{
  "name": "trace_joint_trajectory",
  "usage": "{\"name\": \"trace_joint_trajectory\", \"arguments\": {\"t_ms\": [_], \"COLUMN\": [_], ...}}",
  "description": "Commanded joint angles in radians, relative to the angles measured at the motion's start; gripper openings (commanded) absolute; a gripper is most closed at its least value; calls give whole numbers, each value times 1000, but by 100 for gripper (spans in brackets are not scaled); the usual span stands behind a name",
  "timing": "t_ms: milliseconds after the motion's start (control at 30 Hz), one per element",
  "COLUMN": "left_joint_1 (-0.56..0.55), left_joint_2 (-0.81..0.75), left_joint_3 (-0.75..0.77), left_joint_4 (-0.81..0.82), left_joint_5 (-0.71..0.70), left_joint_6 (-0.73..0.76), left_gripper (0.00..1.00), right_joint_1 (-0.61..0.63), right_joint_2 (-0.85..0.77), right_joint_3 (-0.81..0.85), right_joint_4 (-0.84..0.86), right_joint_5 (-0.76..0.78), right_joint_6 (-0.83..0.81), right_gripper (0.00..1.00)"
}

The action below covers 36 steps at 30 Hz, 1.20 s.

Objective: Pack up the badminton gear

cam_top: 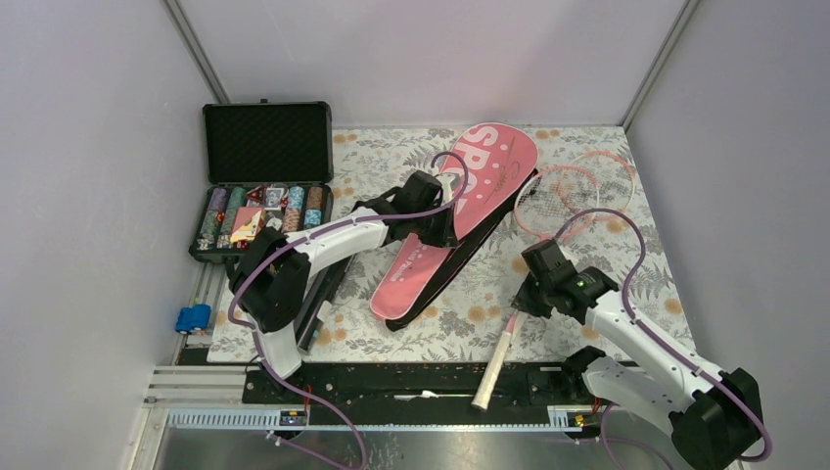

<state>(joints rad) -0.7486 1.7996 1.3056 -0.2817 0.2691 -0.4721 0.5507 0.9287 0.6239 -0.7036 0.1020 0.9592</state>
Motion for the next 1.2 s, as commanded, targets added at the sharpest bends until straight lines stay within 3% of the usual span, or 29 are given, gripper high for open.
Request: {"name": "trace_joint_trajectory", "arguments": {"t_ms": [0, 267, 400, 667, 867, 1167], "left_joint_1": [3, 2, 3, 4, 5, 5], "left_joint_2": [-57, -66, -64, -52, -40, -114], "left_joint_3": [6, 4, -2, 6, 21, -86], "left_joint_4": [67, 87, 106, 91, 78, 152], "left_joint_5": [20, 50, 84, 89, 102, 133], "left_joint_6": [-8, -3, 32, 74, 75, -40], "left_gripper": [0, 0, 0, 0, 0, 0], "right_joint_1": [-3, -3, -2, -3, -3, -3], "right_joint_2": [-21, -22, -74, -79, -60, 35], "right_joint_3": [11, -27, -79, -140, -137, -169], "right_joint_4": [-35, 111, 148, 328, 342, 689], "right_joint_5": [75, -90, -99, -403, -398, -301], "right_joint_6": [21, -35, -52, -122, -121, -109], "right_gripper": [0, 0, 0, 0, 0, 0]}}
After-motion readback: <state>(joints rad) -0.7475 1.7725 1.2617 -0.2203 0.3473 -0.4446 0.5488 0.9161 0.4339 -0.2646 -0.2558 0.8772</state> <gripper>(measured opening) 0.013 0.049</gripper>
